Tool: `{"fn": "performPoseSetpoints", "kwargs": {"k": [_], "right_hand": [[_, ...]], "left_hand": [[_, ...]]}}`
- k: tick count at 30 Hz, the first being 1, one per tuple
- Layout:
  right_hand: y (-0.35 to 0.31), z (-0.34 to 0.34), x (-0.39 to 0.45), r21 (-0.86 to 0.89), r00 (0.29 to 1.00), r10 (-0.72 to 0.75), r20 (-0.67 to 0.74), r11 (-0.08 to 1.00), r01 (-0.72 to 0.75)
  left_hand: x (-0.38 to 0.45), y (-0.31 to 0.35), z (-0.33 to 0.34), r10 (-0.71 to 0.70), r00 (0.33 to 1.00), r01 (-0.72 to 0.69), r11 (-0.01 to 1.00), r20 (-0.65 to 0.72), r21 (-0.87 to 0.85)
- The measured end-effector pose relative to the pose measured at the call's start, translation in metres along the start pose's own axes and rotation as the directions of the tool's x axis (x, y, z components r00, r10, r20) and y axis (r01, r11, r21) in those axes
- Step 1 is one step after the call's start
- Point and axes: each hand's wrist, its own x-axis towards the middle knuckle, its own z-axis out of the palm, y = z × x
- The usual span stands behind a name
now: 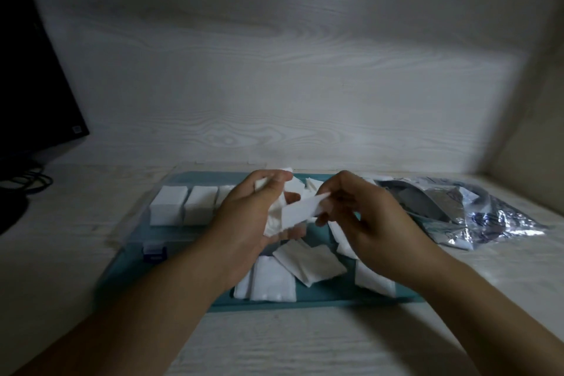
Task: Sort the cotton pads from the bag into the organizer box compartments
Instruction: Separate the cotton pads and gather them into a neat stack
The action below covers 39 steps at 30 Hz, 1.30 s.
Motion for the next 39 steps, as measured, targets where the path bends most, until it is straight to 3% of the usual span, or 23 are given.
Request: {"fn": "performPoseSetpoints", "kwargs": {"k": [6,14,18,20,25,31,39], "right_hand": [[0.002,0.005,0.000,-0.069,0.992,-0.036,-0.118,0.997,0.028],[0.003,0.010,-0.001,-0.126,0.951,-0.067,-0.301,0.992,0.030],[-0.003,0.006,-0.003,-0.034,0.973,-0.027,-0.230,0.999,0.019],[-0.007,0.001,-0.003,0.085,0.994,-0.011,-0.112,0.996,0.021],[-0.004,0.002,-0.002,0.153,0.993,-0.009,0.121,0.988,-0.009],[-0.002,0.004,-0.001,0.264,0.995,-0.006,0.103,0.964,-0.021],[-0.003,0.004,-0.001,0.233,0.991,-0.007,0.136,0.972,-0.025]], "left_hand": [[-0.006,-0.004,0.008,-0.102,0.968,0.112,0.993,0.227,-0.030],[-0.009,-0.001,0.009,-0.147,0.931,0.187,0.978,0.334,-0.092],[-0.006,-0.001,0.008,-0.128,0.949,0.169,0.978,0.289,-0.122],[-0.004,-0.001,0.008,-0.110,0.962,0.151,0.977,0.249,-0.150],[-0.002,-0.006,0.006,-0.115,0.966,0.157,0.972,0.233,-0.172],[0.002,-0.008,0.005,-0.113,0.969,0.158,0.967,0.221,-0.201],[0.004,-0.012,0.004,-0.102,0.962,0.149,0.973,0.255,-0.174]]}}
